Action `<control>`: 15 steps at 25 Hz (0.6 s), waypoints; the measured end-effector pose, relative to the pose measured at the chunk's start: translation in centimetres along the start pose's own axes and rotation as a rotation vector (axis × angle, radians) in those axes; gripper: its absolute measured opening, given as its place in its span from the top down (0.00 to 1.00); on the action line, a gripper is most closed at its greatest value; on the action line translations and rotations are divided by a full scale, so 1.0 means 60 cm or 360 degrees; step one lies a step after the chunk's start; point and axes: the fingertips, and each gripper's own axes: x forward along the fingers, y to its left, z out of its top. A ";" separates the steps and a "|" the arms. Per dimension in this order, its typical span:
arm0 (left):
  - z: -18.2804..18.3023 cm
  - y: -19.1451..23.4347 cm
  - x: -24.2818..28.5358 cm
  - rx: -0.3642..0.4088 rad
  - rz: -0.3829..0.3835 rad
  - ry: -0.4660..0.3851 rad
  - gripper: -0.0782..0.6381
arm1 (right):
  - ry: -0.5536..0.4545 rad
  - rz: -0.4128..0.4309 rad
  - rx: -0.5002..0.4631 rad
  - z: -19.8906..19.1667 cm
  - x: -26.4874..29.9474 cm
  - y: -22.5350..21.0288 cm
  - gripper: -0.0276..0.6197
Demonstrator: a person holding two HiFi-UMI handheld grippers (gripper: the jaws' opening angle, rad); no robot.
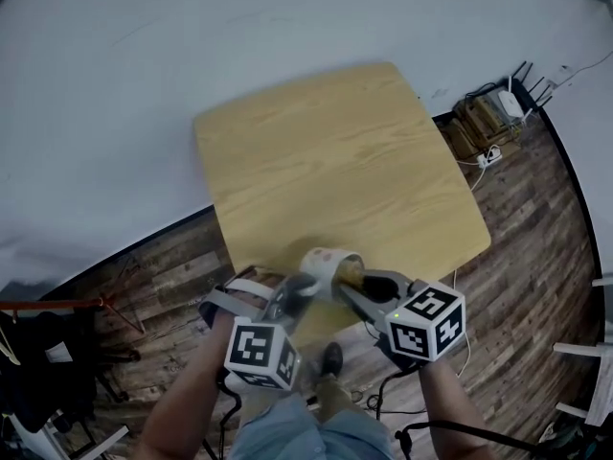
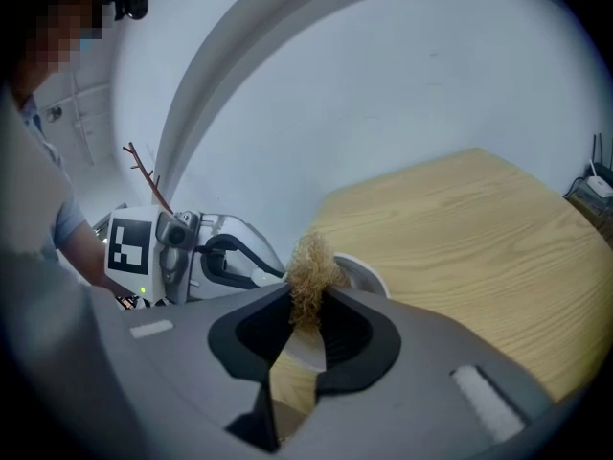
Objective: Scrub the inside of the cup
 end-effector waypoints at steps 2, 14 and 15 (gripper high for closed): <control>-0.002 -0.003 0.000 -0.0011 0.0006 -0.0004 0.78 | -0.0041 -0.0027 -0.0002 0.009 -0.011 0.000 0.85; -0.023 0.002 -0.008 -0.0232 0.0130 -0.0015 0.78 | -0.0462 -0.0116 -0.0139 0.130 -0.111 0.028 0.85; -0.025 0.002 -0.008 -0.0267 0.0141 -0.0022 0.78 | -0.0475 -0.0114 -0.0153 0.136 -0.116 0.032 0.85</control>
